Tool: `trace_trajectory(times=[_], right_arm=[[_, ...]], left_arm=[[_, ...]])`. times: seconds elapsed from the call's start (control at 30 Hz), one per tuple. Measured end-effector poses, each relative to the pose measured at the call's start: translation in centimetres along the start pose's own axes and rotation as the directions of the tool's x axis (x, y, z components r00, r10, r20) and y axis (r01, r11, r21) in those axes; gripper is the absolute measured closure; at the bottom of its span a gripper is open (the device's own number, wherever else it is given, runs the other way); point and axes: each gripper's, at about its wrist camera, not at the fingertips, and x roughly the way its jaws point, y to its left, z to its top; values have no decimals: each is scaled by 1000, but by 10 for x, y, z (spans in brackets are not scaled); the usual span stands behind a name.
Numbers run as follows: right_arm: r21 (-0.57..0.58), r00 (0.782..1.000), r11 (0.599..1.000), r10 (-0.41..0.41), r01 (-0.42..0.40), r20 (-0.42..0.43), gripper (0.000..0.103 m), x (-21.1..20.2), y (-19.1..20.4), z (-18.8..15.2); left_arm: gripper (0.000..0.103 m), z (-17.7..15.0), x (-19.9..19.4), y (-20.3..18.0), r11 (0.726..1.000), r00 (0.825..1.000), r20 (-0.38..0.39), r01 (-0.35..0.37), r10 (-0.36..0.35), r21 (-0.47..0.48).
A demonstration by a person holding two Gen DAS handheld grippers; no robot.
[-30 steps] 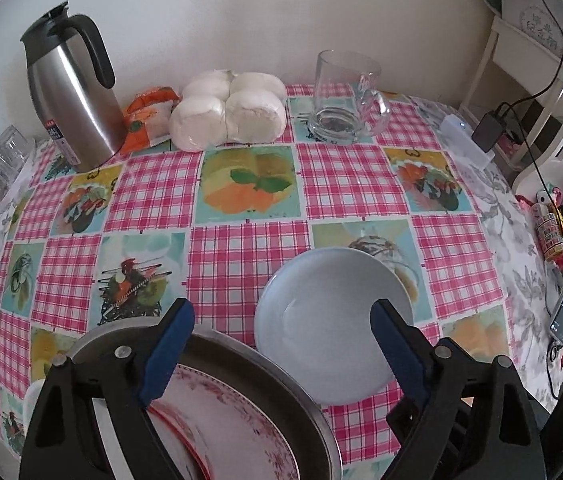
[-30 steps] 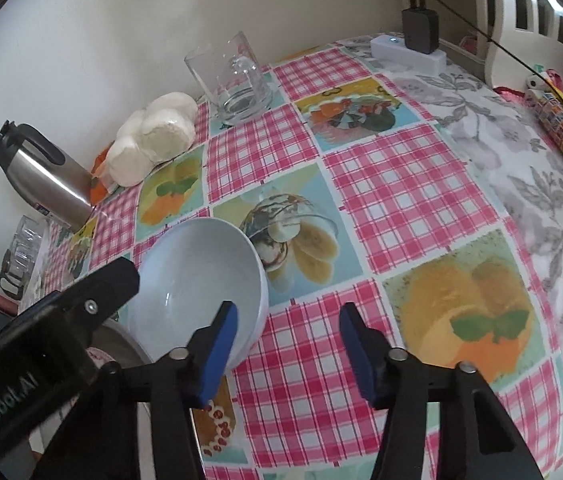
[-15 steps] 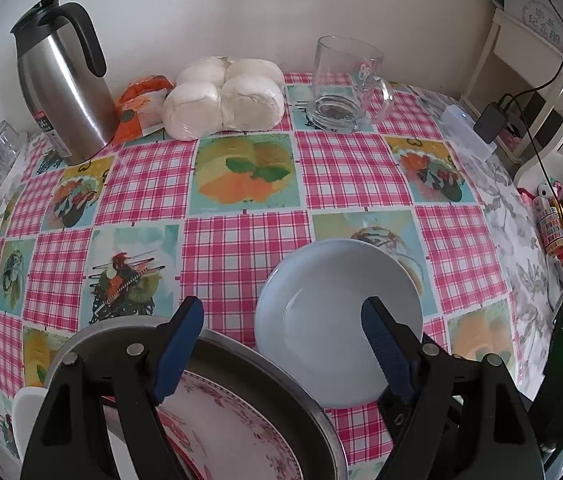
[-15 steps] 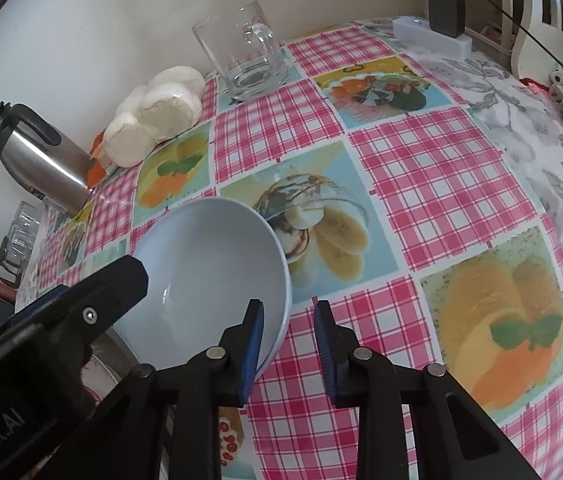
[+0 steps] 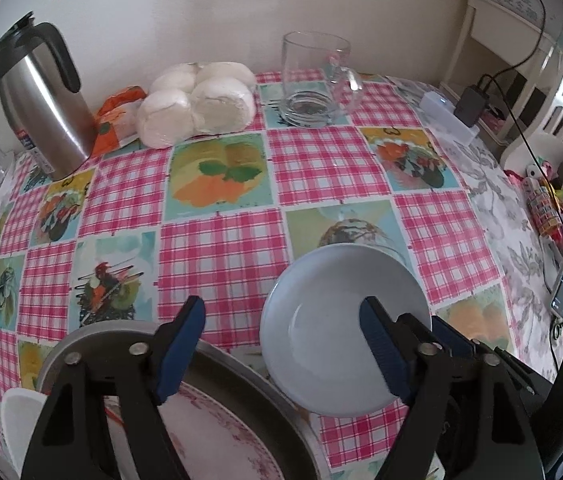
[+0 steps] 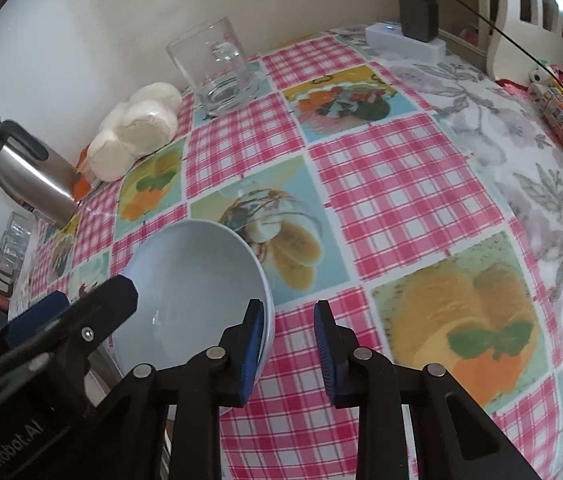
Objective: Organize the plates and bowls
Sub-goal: 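Close both grippers on the pale blue bowl rim and lift it, then carry the pale blue bowl over the basin and lower it onto the stacked bowls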
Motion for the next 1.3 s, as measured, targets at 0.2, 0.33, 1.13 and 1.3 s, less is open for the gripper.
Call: trace_trajectory(times=[0.2,0.33,1.13,1.3], right_arm=[[10,1000,1000,-13,13,-1,75,-3,-11,1],[21,1000,1000,-1,1,-4,75,-3,-15,1],[34,999,999,33,-32,-37,87,5,-11,-2],[23,999,999,43,-44,24,87,-20,-7,5]], left_arm=[[38,-3,10,-4,1000,999,-18,27,-27,-15],[54,-7,22,-4,998,997,-53,46,-48,-29],[87,-14,37,-3,985,986,-76,141,-149,-99],[87,-7,9,-2,985,988,-20,151,-153,-86]])
